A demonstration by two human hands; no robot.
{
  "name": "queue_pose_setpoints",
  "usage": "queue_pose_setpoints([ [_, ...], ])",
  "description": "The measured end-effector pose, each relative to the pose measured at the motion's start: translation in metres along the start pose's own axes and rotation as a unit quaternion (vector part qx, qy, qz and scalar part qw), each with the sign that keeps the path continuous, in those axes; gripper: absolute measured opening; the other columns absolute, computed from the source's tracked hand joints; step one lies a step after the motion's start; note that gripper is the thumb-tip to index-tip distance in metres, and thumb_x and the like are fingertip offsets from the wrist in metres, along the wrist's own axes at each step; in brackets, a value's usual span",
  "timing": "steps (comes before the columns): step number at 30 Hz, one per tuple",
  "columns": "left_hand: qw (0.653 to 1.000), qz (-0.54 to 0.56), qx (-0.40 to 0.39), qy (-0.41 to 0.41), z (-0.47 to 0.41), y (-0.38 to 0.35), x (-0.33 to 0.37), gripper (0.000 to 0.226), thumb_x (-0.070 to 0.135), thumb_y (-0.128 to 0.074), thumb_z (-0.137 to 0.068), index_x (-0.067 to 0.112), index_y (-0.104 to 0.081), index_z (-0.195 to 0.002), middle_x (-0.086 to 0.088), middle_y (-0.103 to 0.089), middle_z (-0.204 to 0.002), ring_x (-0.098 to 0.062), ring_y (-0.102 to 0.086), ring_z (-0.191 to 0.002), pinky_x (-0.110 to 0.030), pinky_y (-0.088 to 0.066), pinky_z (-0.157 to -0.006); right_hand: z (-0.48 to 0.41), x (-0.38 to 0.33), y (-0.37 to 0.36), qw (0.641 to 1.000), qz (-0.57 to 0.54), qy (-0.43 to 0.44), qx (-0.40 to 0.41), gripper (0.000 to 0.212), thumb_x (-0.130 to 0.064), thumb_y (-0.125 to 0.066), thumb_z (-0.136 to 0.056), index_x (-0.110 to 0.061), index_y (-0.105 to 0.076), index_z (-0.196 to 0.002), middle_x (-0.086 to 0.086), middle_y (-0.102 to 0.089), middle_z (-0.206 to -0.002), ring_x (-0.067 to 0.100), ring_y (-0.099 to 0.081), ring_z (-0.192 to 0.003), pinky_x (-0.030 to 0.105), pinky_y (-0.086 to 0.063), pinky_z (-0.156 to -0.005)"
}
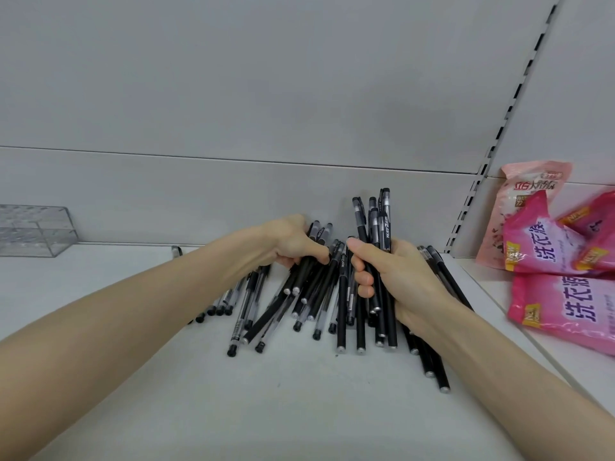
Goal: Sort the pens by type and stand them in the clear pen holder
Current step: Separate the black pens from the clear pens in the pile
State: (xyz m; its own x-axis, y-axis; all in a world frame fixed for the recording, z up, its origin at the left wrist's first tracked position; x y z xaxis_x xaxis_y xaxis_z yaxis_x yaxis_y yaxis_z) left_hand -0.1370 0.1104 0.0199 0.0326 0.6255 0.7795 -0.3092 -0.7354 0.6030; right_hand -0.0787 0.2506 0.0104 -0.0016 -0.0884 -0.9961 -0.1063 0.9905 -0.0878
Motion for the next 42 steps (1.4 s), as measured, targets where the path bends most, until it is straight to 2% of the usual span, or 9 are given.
queue_pose_setpoints([
  [8, 0.991, 0.125, -0.015, -0.047, 0.019, 0.016, -0.009, 0.022, 0.009, -0.051, -0.094, 0.013, -0.047, -0.073, 0.004, -0.050, -0.057, -0.002, -0.046, -0.041, -0.015, -0.030, -0.040, 0.003, -0.001, -0.005, 1.000, 0.002, -0.007, -0.026, 0.015, -0.012, -0.064, -0.089, -0.008, -0.055, -0.077, 0.002, -0.047, -0.056, 0.009, -0.038, -0.041, 0.019, -0.034, -0.037],
  [12, 0.980, 0.188, 0.022, -0.056, 0.030, 0.034, -0.010, 0.007, 0.012, -0.051, -0.095, 0.008, -0.052, -0.090, -0.001, -0.052, -0.071, -0.003, -0.042, -0.045, -0.016, -0.031, -0.041, 0.005, -0.002, -0.013, 0.999, 0.004, -0.011, -0.044, 0.016, -0.018, -0.059, -0.093, -0.003, -0.057, -0.086, 0.005, -0.061, -0.059, 0.009, -0.051, -0.044, 0.019, -0.041, -0.041],
  [16, 0.955, 0.271, 0.004, -0.124, 0.051, 0.047, 0.005, 0.016, 0.020, -0.047, -0.097, 0.009, -0.058, -0.092, 0.001, -0.060, -0.075, -0.007, -0.048, -0.059, -0.020, -0.037, -0.050, 0.007, -0.005, -0.023, 0.997, -0.030, -0.001, -0.072, 0.026, -0.022, -0.055, -0.095, 0.000, -0.056, -0.111, 0.013, -0.074, -0.088, 0.020, -0.073, -0.074, 0.022, -0.054, -0.052],
  [22, 0.943, 0.262, 0.020, -0.203, 0.069, 0.043, 0.023, 0.031, 0.021, -0.055, -0.089, -0.004, -0.060, -0.107, -0.006, -0.062, -0.083, -0.010, -0.054, -0.060, -0.017, -0.047, -0.057, 0.016, -0.016, -0.042, 0.987, -0.059, 0.040, -0.145, 0.030, -0.020, -0.048, -0.098, 0.001, -0.060, -0.116, 0.018, -0.072, -0.102, 0.031, -0.071, -0.091, 0.038, -0.059, -0.077],
  [26, 0.956, 0.123, 0.100, -0.249, 0.076, 0.046, 0.026, 0.028, 0.031, -0.060, -0.086, 0.012, -0.068, -0.105, 0.005, -0.062, -0.083, -0.008, -0.050, -0.071, -0.016, -0.041, -0.063, 0.018, -0.015, -0.046, 0.985, -0.058, 0.061, -0.149, 0.030, -0.020, -0.050, -0.097, 0.001, -0.059, -0.115, 0.019, -0.072, -0.096, 0.028, -0.071, -0.085, 0.034, -0.058, -0.076],
  [32, 0.955, 0.044, 0.086, -0.279, 0.089, 0.041, 0.028, 0.030, 0.035, -0.053, -0.088, 0.020, -0.058, -0.114, -0.003, -0.067, -0.108, -0.018, -0.061, -0.103, -0.033, -0.050, -0.090, 0.024, -0.015, -0.052, 0.978, -0.009, 0.087, -0.188, 0.022, -0.015, -0.052, -0.095, 0.001, -0.059, -0.108, 0.005, -0.066, -0.079, 0.017, -0.061, -0.071, 0.030, -0.053, -0.072],
  [35, 0.948, 0.120, 0.059, -0.288, 0.096, 0.036, 0.031, 0.060, 0.035, -0.054, -0.081, 0.028, -0.036, -0.137, 0.001, -0.064, -0.118, -0.010, -0.062, -0.107, -0.021, -0.049, -0.091, 0.028, -0.013, -0.055, 0.975, 0.050, 0.103, -0.191, 0.012, -0.014, -0.058, -0.093, -0.005, -0.061, -0.101, 0.003, -0.055, -0.067, 0.016, -0.054, -0.065, 0.029, -0.049, -0.070],
  [37, 0.925, 0.204, 0.078, -0.310, 0.101, 0.037, 0.037, 0.070, 0.031, -0.063, -0.080, 0.031, -0.027, -0.140, -0.001, -0.064, -0.120, -0.014, -0.066, -0.104, -0.027, -0.051, -0.092, 0.031, -0.011, -0.059, 0.972, 0.073, 0.114, -0.191, 0.003, -0.013, -0.063, -0.090, -0.011, -0.061, -0.089, 0.001, -0.052, -0.062, 0.017, -0.053, -0.062, 0.029, -0.049, -0.070],
  [42, 0.896, 0.200, 0.099, -0.383, 0.122, 0.033, 0.061, 0.030, 0.022, -0.059, -0.089, 0.019, -0.056, -0.118, -0.007, -0.067, -0.113, -0.021, -0.067, -0.102, -0.039, -0.053, -0.091, 0.040, -0.012, -0.062, 0.973, 0.071, 0.140, -0.170, 0.013, -0.006, -0.072, -0.081, -0.009, -0.060, -0.087, 0.003, -0.061, -0.060, 0.018, -0.059, -0.058, 0.036, -0.056, -0.073],
])
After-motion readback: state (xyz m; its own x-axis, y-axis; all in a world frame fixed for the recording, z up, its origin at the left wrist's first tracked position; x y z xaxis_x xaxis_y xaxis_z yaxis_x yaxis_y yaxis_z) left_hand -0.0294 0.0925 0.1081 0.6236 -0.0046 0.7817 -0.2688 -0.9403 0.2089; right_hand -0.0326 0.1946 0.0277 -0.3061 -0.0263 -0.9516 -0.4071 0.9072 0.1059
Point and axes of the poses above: each hand's wrist, its own z-axis away from the middle knuckle, its own y-axis out of the back of the hand, x = y × z, the point moved 4 cm from there along -z, towards the middle knuckle
